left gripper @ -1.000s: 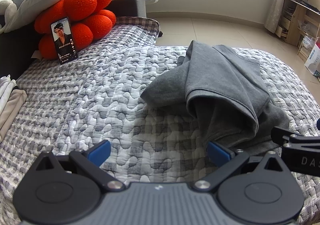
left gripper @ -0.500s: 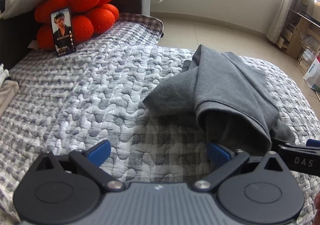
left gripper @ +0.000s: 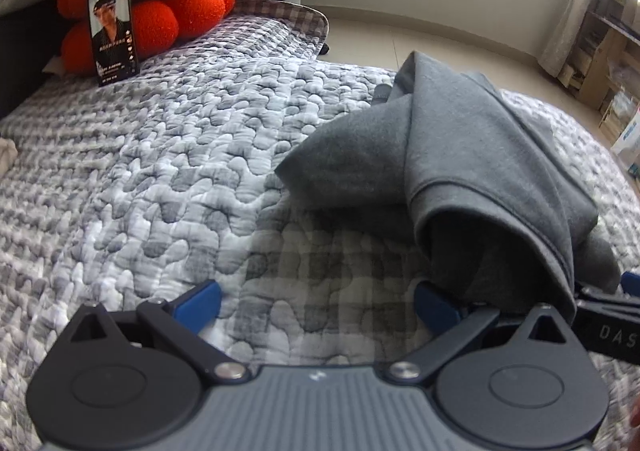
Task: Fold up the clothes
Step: 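Lower both grippers onto the grey sweatshirt edges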
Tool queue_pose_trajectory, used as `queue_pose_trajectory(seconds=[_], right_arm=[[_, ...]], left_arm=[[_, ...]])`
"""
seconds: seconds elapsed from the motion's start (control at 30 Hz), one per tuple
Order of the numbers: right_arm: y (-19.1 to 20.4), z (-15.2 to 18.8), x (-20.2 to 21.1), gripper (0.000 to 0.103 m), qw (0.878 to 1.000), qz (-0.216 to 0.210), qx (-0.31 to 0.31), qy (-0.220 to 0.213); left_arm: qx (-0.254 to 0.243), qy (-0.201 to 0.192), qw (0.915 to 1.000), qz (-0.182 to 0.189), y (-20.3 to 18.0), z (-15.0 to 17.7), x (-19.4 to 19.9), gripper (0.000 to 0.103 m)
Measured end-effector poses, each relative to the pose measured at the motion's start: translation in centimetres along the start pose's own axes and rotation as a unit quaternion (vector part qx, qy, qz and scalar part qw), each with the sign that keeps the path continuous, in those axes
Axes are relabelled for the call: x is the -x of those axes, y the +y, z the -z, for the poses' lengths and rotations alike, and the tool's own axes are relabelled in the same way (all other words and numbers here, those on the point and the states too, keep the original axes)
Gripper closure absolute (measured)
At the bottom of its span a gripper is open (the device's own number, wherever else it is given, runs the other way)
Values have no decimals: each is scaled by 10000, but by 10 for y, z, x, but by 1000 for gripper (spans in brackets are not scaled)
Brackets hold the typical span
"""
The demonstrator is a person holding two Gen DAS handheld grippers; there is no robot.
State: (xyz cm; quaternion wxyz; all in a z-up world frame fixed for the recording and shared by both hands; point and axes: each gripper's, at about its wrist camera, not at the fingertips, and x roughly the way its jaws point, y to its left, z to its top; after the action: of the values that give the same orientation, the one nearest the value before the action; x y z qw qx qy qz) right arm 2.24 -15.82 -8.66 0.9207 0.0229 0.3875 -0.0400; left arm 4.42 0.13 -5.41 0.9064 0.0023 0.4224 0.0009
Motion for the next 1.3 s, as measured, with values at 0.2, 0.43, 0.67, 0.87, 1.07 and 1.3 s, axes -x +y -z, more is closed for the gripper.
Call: queue_pose_trajectory(seconds=[0.2,0.43,0.67,0.87,1.07,1.3], right_arm=[[2,6,1,0,9996,61,-31,-272],[-5,-6,2,0,9998,-82,-146,56],[-17,-10,31,2,9949,-705,-427,-577],[-22,-12,41,25,9851,-1342,-834,-672],[-14,-12,51,38,9761,-1883,-889,-622],[25,3,57,38,9665,-2529,-232,-367]], left_arm=[[-21,-272,9996,71,3,9,3,0],[-36,-102,9997,227,9,2,8,0],[263,-125,9973,679,26,-8,22,1],[687,-213,9903,1192,37,-12,27,15],[977,-240,9857,1349,44,-15,24,19],[1279,-298,9809,1435,53,-19,18,19]])
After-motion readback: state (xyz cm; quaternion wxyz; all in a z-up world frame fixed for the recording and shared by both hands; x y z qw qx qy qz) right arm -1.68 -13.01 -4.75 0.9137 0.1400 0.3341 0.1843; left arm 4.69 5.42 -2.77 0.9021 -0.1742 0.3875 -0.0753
